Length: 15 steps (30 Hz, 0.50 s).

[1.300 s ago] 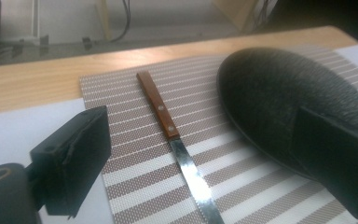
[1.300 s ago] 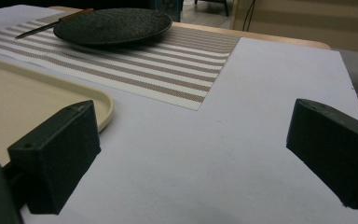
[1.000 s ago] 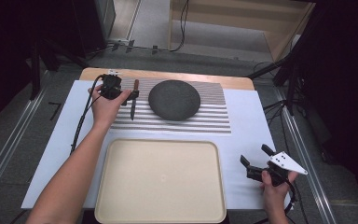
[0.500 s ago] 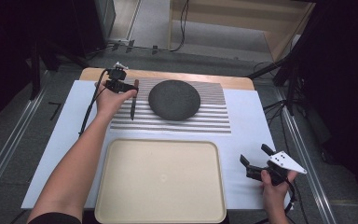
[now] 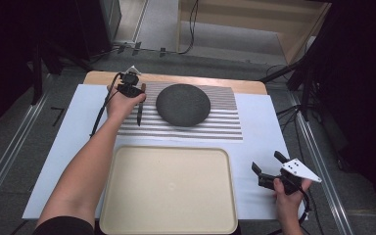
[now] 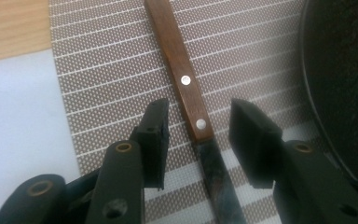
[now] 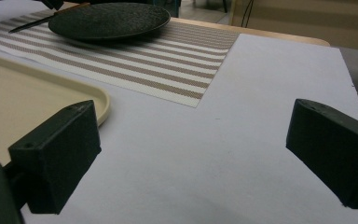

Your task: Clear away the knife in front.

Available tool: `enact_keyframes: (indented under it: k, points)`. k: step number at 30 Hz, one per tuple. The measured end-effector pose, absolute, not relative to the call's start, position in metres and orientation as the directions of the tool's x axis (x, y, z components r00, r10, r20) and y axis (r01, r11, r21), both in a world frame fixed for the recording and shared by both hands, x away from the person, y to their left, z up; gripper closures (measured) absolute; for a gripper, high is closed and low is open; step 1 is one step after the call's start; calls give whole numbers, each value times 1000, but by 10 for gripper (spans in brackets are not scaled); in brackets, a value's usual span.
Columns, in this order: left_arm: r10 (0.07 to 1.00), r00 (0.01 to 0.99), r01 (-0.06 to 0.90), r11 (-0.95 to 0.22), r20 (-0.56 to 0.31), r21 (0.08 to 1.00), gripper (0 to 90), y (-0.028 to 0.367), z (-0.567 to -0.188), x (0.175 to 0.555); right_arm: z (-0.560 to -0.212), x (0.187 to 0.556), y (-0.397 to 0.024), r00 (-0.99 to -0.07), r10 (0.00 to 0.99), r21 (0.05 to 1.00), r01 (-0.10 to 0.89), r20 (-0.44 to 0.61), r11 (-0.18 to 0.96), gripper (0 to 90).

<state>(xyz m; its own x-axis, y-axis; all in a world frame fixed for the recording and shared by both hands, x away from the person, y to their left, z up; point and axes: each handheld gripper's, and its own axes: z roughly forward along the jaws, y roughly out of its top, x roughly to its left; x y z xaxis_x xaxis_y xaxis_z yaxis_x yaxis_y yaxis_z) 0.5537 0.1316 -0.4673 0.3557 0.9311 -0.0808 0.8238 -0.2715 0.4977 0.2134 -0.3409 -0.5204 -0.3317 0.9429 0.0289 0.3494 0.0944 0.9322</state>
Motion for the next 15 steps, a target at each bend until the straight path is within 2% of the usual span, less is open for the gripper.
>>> enact_keyframes:
  k: [7,15]
  points:
    - [937,337,845,-259,-89,469,697,129,-476,557,-521,214,-341,-329,944,932,350,28,94,17]
    - [955,287,849,-216,-78,482,757,126,-479,558,-521,214,-340,-326,945,931,354,29,94,17]
